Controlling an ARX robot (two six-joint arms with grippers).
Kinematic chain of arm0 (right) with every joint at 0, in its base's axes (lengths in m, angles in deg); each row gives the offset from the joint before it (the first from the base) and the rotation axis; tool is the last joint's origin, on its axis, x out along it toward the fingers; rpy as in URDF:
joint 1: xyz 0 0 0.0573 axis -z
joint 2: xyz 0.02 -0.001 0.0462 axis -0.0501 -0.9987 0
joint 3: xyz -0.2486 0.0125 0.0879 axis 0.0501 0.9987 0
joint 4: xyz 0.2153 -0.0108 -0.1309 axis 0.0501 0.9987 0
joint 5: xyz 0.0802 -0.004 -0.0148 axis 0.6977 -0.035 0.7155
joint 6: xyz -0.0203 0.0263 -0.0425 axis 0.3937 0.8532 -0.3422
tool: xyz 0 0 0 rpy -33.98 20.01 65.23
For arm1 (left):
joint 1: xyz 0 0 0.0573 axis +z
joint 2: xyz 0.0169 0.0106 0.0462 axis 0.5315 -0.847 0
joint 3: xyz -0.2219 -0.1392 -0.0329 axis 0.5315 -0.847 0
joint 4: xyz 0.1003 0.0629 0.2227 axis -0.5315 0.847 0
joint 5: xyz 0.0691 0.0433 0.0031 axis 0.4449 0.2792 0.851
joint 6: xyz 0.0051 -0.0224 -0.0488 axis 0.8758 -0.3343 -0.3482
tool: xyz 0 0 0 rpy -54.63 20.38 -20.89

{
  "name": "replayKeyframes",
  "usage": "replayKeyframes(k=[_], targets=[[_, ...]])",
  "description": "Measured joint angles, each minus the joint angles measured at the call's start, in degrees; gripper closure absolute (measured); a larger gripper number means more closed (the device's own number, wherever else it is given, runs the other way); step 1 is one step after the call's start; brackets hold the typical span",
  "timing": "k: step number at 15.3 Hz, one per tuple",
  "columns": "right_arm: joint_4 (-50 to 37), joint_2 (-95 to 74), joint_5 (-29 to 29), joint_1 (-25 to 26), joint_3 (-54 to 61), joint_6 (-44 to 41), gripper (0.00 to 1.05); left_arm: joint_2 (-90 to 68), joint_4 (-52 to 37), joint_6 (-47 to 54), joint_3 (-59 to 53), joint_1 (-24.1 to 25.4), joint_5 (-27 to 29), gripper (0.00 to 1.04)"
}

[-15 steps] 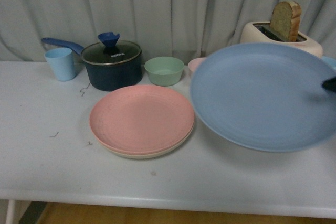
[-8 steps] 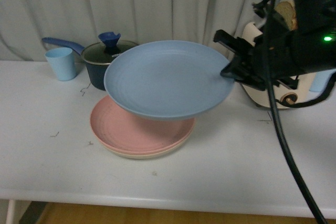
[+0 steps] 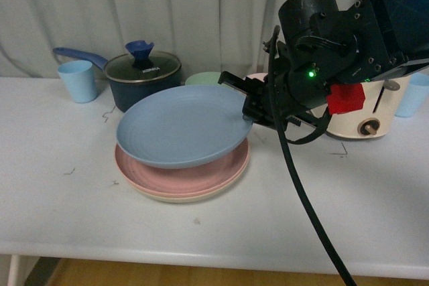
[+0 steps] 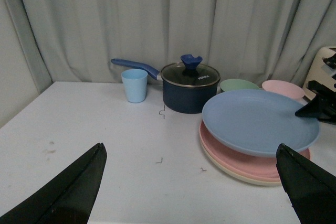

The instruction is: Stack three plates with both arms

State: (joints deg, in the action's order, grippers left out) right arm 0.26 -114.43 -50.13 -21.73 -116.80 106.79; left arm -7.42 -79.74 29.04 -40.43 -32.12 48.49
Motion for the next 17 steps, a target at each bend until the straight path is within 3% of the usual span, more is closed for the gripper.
replayKeyframes(k=[3, 6, 7, 11, 15, 16, 17], targets=[[2.62, -0.04, 0.09, -1.03, -0.09, -0.20, 1.01, 0.00, 0.00, 0.00, 0.00, 0.00, 0.02, 0.07], [1.33, 0.55, -1.36, -0.85, 2.08, -0.26, 0.64, 0.00, 0.02, 0.00, -0.02, 0.00, 0.02, 0.07], [1.11, 1.77, -1.31, -0.57, 3.56, -0.26, 0.48, 0.00, 0.00, 0.00, -0.02, 0.00, 0.02, 0.07], [-3.69, 13.62, 0.90, 0.17, 9.01, 0.00, 0.04, 0.02, 0.00, 0.00, 0.00, 0.00, 0.02, 0.07], [-9.51, 22.91, 0.26, 3.87, 14.99, 0.59, 0.06, 0.02, 0.02, 0.00, 0.00, 0.00, 0.00, 0.07], [-19.45, 24.48, -5.90, 4.42, 18.75, -1.92, 0.11, 0.02, 0.00, 0.00, 0.00, 0.00, 0.02, 0.07], [-32.09, 28.28, -16.02, 4.87, 27.02, -10.38, 0.24, 0.00, 0.02, 0.00, 0.00, 0.00, 0.02, 0.07]])
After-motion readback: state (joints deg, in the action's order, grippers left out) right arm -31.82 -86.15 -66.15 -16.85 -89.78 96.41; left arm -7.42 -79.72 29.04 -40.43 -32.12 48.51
